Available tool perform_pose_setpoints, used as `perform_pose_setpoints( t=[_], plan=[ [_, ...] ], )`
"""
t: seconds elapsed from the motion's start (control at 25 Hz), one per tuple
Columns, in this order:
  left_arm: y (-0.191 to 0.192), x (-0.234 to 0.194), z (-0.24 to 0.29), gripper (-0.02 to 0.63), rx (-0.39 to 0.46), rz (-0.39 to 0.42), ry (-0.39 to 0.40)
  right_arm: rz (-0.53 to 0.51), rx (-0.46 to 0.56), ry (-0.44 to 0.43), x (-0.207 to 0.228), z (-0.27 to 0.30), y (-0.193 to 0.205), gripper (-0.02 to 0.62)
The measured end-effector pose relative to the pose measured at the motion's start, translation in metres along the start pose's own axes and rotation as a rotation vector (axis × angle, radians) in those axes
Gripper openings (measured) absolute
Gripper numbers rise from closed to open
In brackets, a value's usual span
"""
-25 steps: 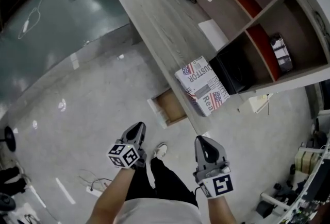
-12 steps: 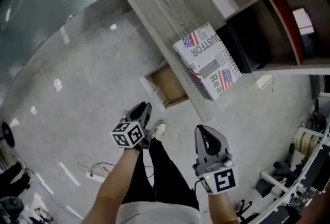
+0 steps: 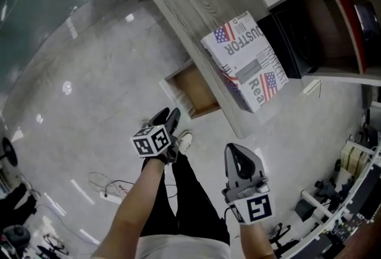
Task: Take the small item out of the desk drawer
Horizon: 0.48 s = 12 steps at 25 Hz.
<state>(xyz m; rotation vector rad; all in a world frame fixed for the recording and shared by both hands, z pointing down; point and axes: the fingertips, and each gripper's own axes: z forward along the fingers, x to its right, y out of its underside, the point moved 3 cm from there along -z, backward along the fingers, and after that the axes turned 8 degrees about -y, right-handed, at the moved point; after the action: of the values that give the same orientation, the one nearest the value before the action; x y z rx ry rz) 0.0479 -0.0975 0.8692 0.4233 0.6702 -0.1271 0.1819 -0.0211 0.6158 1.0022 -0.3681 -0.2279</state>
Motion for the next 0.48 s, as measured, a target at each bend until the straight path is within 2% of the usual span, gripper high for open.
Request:
perform_pose_setpoints(
  t=[0.16, 0.28, 0.48],
  plan=[
    [0.006, 0.0, 0.014, 0.167, -0.032, -0.014, -0.021, -0.008, -0.001, 0.011, 0.008, -0.001, -0.001, 0.021],
    [0.01, -0.004, 0.019, 0.166, -0.047, -0.014, -0.074, 0.0, -0.008, 0.021, 0.012, -0.002, 0.002, 0.021],
    [0.014, -0.008, 0.02, 0.07, -0.066, -0.001, -0.086, 0.009, 0.01, 0.032, 0.015, -0.004, 0.003, 0.021]
  ],
)
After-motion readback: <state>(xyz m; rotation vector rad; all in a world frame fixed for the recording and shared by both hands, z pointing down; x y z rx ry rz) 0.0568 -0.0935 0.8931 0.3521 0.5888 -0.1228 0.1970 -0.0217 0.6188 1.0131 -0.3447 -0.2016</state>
